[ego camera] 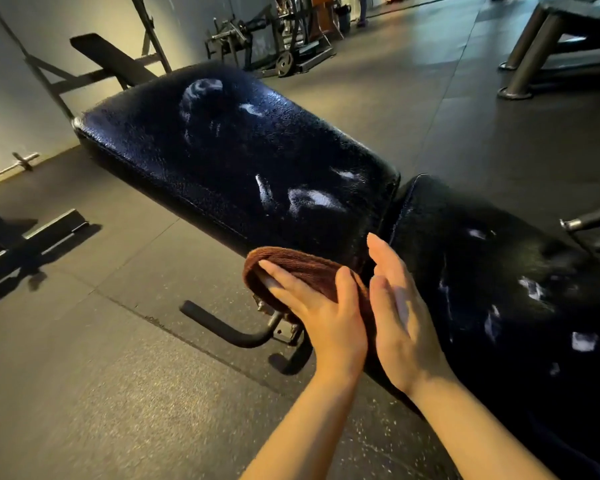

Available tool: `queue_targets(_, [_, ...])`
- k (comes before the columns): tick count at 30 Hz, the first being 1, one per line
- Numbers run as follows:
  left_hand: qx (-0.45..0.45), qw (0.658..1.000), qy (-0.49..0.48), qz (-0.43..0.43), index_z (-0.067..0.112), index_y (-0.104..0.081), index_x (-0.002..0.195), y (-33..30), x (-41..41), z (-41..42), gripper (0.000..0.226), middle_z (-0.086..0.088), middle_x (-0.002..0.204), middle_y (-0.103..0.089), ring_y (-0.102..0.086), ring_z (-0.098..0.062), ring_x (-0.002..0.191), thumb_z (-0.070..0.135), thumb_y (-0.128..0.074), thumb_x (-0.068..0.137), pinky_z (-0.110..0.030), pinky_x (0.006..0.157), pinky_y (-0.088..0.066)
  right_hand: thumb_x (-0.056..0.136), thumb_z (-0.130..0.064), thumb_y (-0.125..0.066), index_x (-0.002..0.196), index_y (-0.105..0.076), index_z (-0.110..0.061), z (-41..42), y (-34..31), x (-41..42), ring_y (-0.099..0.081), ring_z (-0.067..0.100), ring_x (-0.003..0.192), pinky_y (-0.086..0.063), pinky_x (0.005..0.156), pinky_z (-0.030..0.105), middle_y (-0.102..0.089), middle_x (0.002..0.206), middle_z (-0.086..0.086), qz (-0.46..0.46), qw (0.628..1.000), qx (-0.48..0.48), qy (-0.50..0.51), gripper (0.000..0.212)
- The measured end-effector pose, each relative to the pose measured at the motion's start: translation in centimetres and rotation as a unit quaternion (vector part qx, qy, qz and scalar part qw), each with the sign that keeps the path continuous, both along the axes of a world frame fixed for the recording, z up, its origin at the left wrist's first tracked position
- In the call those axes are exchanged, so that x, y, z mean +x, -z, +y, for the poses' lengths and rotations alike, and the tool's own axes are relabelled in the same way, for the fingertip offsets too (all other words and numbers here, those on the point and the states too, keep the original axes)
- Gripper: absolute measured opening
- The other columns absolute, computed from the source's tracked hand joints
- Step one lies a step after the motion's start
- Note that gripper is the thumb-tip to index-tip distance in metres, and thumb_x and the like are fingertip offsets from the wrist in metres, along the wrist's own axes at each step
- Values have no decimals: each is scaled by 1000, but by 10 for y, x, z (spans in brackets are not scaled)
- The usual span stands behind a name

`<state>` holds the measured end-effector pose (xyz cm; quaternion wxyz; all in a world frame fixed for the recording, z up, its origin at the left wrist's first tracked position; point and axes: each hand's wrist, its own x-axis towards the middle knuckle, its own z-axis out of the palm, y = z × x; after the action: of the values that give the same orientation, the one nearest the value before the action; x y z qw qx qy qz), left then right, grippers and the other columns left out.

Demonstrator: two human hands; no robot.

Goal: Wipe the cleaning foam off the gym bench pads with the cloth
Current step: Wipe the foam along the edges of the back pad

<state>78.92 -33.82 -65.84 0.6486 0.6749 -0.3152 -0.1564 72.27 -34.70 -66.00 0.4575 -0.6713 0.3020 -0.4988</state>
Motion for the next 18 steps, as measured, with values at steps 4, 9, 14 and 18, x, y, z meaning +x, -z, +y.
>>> queue_targets(4, [-12,1000,-13,-10,42,30,140,-8,1,0,94,-9,155,31,12,-2,141,25,-52,97,-16,109,-11,97,-46,-27,136,-20,-51,-1,0,-4,-19,-21,132,-19,98,-4,-23,151,-23,39,999,-6,-11,40])
queue_targets(9, [-3,995,-89,-55,30,24,147,-33,32,-14,71,-11,158,22,15,-17,147,35,-32,103,-36,118,0,96,-51,-22,145,-23,-39,-1,3,-6,-19,-16,135,-21,97,-4,-23,155,-16,60,998,-31,-8,50])
queue_targets(14, [-3,983,-159,-90,20,14,152,-64,68,-27,68,-14,160,11,7,-22,148,29,-32,104,-36,119,0,95,-51,-24,148,-26,-33,-4,2,-5,-20,-12,136,-23,98,-2,-19,155,-17,60,997,-43,-37,55])
queue_targets(18, [19,967,-230,-111,13,5,153,-109,128,-34,65,-17,160,0,-5,-26,148,29,-33,104,-30,116,-4,95,-46,-26,146,-24,-40,0,1,-7,-14,-21,133,-22,92,-6,-14,155,-22,74,994,-44,-66,50])
